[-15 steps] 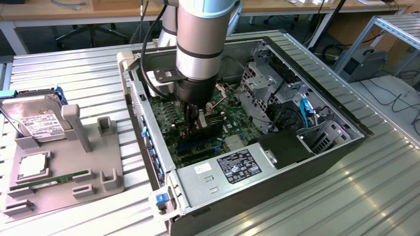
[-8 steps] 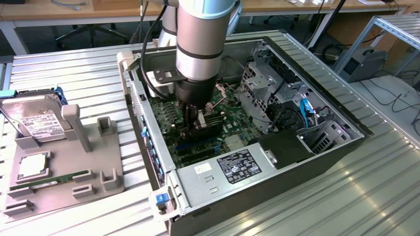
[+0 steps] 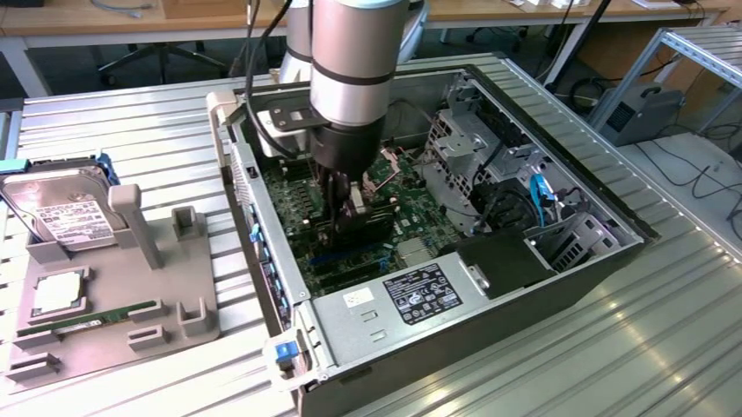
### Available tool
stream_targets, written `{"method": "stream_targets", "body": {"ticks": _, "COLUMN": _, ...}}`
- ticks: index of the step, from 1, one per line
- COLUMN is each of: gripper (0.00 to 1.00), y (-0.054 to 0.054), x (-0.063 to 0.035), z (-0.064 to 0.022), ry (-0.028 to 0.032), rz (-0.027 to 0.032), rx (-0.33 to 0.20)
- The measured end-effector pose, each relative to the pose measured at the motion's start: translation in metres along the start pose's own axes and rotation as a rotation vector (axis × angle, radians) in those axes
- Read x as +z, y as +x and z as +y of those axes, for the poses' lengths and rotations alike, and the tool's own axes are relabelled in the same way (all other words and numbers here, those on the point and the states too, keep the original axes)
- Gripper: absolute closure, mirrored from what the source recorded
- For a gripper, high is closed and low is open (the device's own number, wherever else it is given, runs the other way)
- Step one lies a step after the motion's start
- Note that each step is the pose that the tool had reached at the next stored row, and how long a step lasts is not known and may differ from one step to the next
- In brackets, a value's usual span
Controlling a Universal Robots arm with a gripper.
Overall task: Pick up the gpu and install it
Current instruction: 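Insert the gpu into the slot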
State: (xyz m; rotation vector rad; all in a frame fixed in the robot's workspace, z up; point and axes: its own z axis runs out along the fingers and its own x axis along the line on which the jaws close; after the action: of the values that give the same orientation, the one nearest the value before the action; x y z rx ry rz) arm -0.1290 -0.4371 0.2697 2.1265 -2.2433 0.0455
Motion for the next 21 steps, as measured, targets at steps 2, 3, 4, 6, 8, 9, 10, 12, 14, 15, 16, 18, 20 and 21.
{"method": "stream_targets", "body": {"ticks": 2, "gripper": 0.59, "y": -0.002, "x": -0.0078, "z": 0.0002, "ry": 0.0002, "rz": 0.0047, "rx": 0.000}}
{"method": "stream_targets", "body": {"ticks": 3, "gripper": 0.59, "y": -0.003, "x": -0.0121, "z": 0.0003, "ry": 0.0005, "rz": 0.0082, "rx": 0.000}}
{"method": "stream_targets", "body": {"ticks": 4, "gripper": 0.59, "y": -0.004, "x": -0.0151, "z": 0.0004, "ry": 0.0006, "rz": 0.0109, "rx": 0.000}}
{"method": "stream_targets", "body": {"ticks": 6, "gripper": 0.59, "y": -0.006, "x": -0.0180, "z": 0.0005, "ry": 0.0007, "rz": 0.0128, "rx": 0.000}}
{"method": "stream_targets", "body": {"ticks": 8, "gripper": 0.67, "y": -0.008, "x": -0.0189, "z": 0.0005, "ry": 0.0006, "rz": 0.0134, "rx": 0.000}}
{"method": "stream_targets", "body": {"ticks": 9, "gripper": 0.73, "y": -0.009, "x": -0.0190, "z": 0.0000, "ry": 0.0002, "rz": 0.0134, "rx": 0.000}}
{"method": "stream_targets", "body": {"ticks": 10, "gripper": 0.73, "y": -0.010, "x": -0.0191, "z": -0.0007, "ry": -0.0004, "rz": 0.0135, "rx": 0.000}}
{"method": "stream_targets", "body": {"ticks": 12, "gripper": 0.79, "y": -0.010, "x": -0.0191, "z": -0.0024, "ry": -0.0022, "rz": 0.0137, "rx": 0.000}}
{"method": "stream_targets", "body": {"ticks": 14, "gripper": 0.85, "y": -0.011, "x": -0.0192, "z": -0.0066, "ry": -0.0067, "rz": 0.0140, "rx": 0.000}}
{"method": "stream_targets", "body": {"ticks": 15, "gripper": 0.89, "y": -0.011, "x": -0.0193, "z": -0.0102, "ry": -0.0111, "rz": 0.0143, "rx": -0.001}}
{"method": "stream_targets", "body": {"ticks": 16, "gripper": 0.89, "y": -0.011, "x": -0.0193, "z": -0.0132, "ry": -0.0147, "rz": 0.0145, "rx": -0.001}}
{"method": "stream_targets", "body": {"ticks": 18, "gripper": 0.89, "y": -0.012, "x": -0.0195, "z": -0.0205, "ry": -0.0238, "rz": 0.0149, "rx": -0.002}}
{"method": "stream_targets", "body": {"ticks": 20, "gripper": 0.89, "y": -0.012, "x": -0.0195, "z": -0.0266, "ry": -0.0315, "rz": 0.0154, "rx": -0.002}}
{"method": "stream_targets", "body": {"ticks": 21, "gripper": 0.89, "y": -0.012, "x": -0.0196, "z": -0.0284, "ry": -0.0337, "rz": 0.0155, "rx": -0.003}}
